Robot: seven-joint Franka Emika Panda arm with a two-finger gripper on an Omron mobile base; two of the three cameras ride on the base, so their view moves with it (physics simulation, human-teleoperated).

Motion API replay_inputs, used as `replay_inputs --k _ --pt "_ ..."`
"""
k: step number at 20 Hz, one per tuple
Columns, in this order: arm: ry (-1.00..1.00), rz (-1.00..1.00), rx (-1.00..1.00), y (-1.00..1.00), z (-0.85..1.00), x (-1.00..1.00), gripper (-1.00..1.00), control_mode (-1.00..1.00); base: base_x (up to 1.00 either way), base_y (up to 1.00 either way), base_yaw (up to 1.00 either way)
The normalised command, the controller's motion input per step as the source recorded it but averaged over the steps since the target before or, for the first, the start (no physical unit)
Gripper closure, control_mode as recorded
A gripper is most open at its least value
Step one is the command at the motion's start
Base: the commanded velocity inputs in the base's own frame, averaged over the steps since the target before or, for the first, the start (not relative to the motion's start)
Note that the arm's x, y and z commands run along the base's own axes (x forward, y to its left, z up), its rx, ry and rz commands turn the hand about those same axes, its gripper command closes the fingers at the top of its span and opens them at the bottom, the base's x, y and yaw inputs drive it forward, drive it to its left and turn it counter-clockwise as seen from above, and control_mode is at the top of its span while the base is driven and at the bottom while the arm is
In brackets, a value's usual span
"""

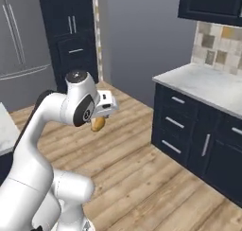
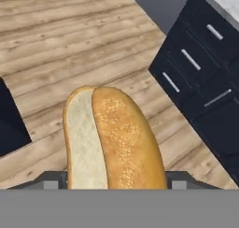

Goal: Move the hot dog bun to the plate on the dining table and place the condiment next to that plate. Then navigate to the fridge and take the sausage and place it on the plate as well.

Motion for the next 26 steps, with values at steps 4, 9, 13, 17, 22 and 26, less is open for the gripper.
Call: replay_inputs --k 4,9,13,17,22,26 --pt "0.00 0.00 0.00 0.00 0.00 0.00 1.00 1.00 -0.12 0.04 0.61" --pt "0.00 0.00 0.00 0.00 0.00 0.00 1.00 1.00 -0.17 0.03 0.61" --pt "0.00 0.00 0.00 0.00 0.00 0.00 1.00 1.00 -0.08 0.05 0.60" --pt "0.00 0.00 0.00 0.00 0.00 0.00 1.00 1.00 -0.06 0.01 0.57" --pt "0.00 0.00 0.00 0.00 0.00 0.00 1.00 1.00 -0.12 0.01 0.53" --pt "0.00 0.00 0.00 0.00 0.00 0.00 1.00 1.00 -0.13 0.00 0.48"
